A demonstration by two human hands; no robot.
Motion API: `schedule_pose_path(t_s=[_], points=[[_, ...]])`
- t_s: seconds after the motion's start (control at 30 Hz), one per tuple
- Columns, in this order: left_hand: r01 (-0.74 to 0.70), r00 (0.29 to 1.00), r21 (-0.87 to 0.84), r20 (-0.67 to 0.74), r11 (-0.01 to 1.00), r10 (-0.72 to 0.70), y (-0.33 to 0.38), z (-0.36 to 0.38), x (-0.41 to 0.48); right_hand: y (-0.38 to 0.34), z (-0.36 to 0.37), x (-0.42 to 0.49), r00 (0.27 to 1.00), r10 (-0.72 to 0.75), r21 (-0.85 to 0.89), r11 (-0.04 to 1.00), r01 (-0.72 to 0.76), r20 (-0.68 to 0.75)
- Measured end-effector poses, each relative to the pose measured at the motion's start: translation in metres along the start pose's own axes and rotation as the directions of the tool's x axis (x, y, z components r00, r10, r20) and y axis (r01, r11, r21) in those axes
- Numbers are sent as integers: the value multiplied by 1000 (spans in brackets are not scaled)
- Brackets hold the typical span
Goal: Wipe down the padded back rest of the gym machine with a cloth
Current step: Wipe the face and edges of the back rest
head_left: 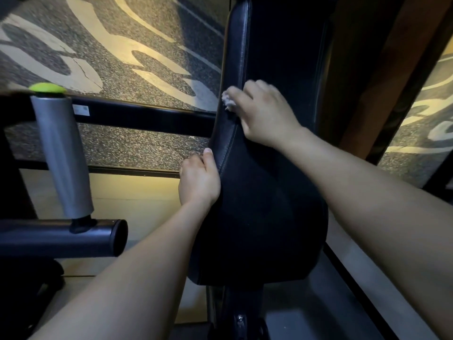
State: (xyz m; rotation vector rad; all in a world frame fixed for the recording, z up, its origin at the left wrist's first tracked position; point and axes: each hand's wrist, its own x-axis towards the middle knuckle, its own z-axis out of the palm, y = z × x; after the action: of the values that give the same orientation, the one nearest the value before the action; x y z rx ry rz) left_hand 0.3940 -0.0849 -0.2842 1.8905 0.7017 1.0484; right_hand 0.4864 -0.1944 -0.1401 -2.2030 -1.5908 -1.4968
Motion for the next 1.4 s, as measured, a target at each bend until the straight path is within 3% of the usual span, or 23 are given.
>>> schedule_pose_path(t_s=[0.1, 0.17, 0.37, 0.5, 0.63, 0.67, 0.73, 0.83, 0.9, 0.97, 1.07, 1.23, 1.3, 1.4], points=[[-4, 1000, 0, 9, 1000, 4, 0, 0, 0, 17, -6, 38, 967, 243, 34, 970, -241, -71], [6, 1000, -11, 15, 1000, -6, 1, 0, -1, 16, -7, 47, 949, 309, 96, 948, -302, -63], [3, 1000, -33, 11, 999, -2, 0, -2, 1, -25, 1, -15, 991, 105, 38, 993, -108, 80], [-18, 1000, -106, 11, 994, 19, -6, -12, -7, -60, 5, -72, 992, -4, 118, 993, -10, 124], [85, 996, -103, 0, 991, -86, -40, -24, -30, -56, -2, -89, 958, -201, 120, 976, 180, 204], [122, 993, -114, 7, 986, -122, -48, -25, -36, -49, -4, -81, 960, -188, 77, 981, 176, 207], [199, 980, -157, 35, 967, -196, -54, -23, -48, -35, -5, -62, 986, -26, 19, 1000, 23, 167], [268, 963, -195, 28, 944, -267, -53, -18, -54, -46, 1, -57, 979, 165, 56, 983, -173, 121], [252, 967, -199, 6, 947, -256, -55, -16, -53, -70, 8, -76, 985, 95, 124, 986, -113, 147], [227, 972, -203, -11, 953, -234, -59, -14, -50, -83, 8, -96, 983, -80, 168, 984, 51, 165], [229, 971, -206, -18, 951, -238, -59, -14, -51, -72, -4, -82, 940, -262, 102, 964, 245, 219], [248, 968, -205, 19, 947, -250, -59, -16, -51, -75, -6, -45, 983, 73, -21, 997, -70, 166], [240, 970, -197, 21, 951, -240, -59, -17, -50, -97, -3, -59, 978, 18, -4, 1000, -18, 208], [225, 974, -184, 33, 957, -222, -59, -17, -48, -112, -7, -79, 923, -247, 86, 969, 232, 294]])
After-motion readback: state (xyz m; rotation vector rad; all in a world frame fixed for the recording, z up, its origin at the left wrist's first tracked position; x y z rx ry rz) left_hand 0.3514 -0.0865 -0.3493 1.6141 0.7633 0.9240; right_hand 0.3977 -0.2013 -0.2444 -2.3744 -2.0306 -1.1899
